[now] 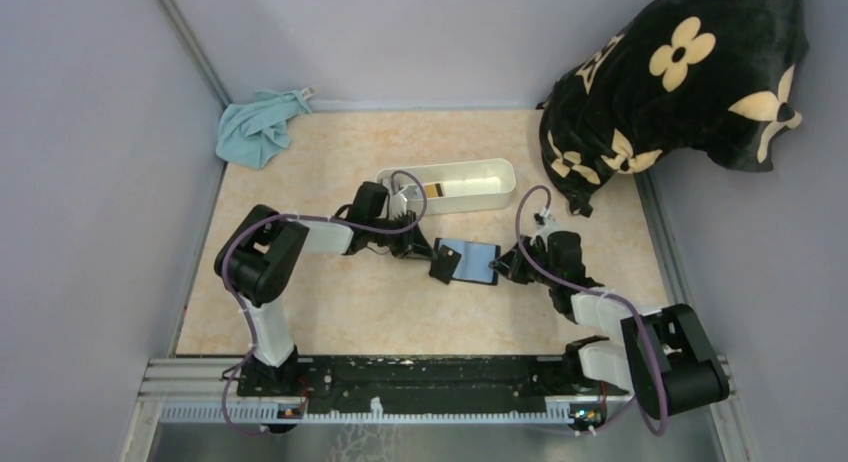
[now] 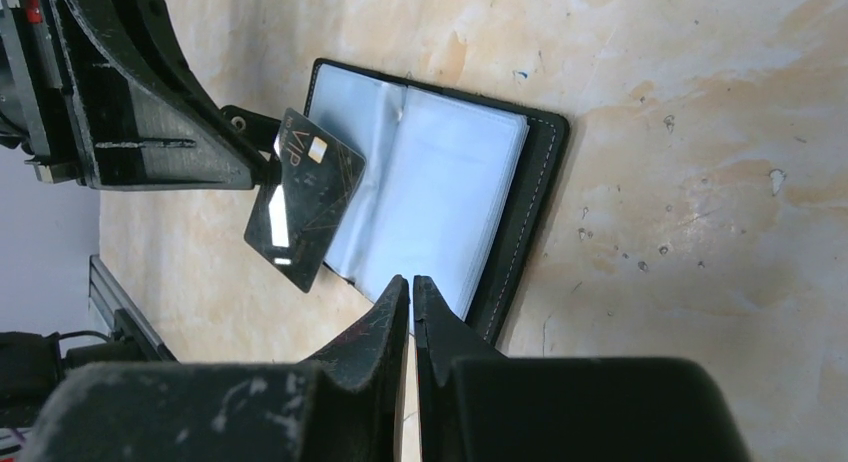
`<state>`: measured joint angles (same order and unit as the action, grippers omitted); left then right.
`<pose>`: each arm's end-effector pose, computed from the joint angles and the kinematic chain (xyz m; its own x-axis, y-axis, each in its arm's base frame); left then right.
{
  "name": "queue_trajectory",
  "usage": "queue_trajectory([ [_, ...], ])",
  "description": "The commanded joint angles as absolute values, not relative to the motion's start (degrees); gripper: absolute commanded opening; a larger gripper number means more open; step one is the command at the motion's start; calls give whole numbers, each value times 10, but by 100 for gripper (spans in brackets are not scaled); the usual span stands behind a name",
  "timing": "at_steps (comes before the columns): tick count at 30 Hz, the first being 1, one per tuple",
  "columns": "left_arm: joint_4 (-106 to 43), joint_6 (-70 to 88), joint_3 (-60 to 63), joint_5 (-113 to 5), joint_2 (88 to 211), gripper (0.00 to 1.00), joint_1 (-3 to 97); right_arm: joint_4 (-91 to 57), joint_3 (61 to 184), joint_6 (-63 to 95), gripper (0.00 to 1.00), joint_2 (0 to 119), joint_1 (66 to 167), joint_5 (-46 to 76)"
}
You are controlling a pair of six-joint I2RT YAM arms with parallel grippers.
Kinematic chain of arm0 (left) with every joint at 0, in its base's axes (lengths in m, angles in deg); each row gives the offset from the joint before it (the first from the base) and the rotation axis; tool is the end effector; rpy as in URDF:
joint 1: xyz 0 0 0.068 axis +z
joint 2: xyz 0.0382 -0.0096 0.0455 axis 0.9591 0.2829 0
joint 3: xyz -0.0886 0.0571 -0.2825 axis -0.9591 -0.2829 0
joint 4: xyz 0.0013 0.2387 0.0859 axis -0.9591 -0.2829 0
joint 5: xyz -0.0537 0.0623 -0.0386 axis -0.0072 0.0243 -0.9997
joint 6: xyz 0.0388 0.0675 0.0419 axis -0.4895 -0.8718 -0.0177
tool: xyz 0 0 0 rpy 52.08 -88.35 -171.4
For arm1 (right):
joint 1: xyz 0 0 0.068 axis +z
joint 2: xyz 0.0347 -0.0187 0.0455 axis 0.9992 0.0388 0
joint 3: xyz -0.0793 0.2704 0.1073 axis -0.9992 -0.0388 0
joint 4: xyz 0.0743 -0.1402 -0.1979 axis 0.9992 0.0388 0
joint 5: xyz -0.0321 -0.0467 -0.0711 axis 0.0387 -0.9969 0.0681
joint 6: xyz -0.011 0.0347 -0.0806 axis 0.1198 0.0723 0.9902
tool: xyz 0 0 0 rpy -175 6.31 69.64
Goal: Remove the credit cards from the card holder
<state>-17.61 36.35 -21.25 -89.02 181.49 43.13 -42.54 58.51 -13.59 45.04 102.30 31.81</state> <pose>0.3025 -0.2402 0.1388 -0.9546 0.0331 -0.2961 0.2725 0.4989 -0.8227 0.1987 0.0856 0.1506 -0.7334 0.3641 -0.5741 -0.1803 0.7101 0.6806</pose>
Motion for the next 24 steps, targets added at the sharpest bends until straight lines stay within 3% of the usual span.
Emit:
queue_trajectory([
  [1, -179, 354, -202, -892, 1823, 20, 431, -472, 607, -133, 6, 467, 1027, 339],
  [24, -150, 372, -202, -907, 1865, 25, 405, -545, 643, -138, 8, 592, 1097, 360],
])
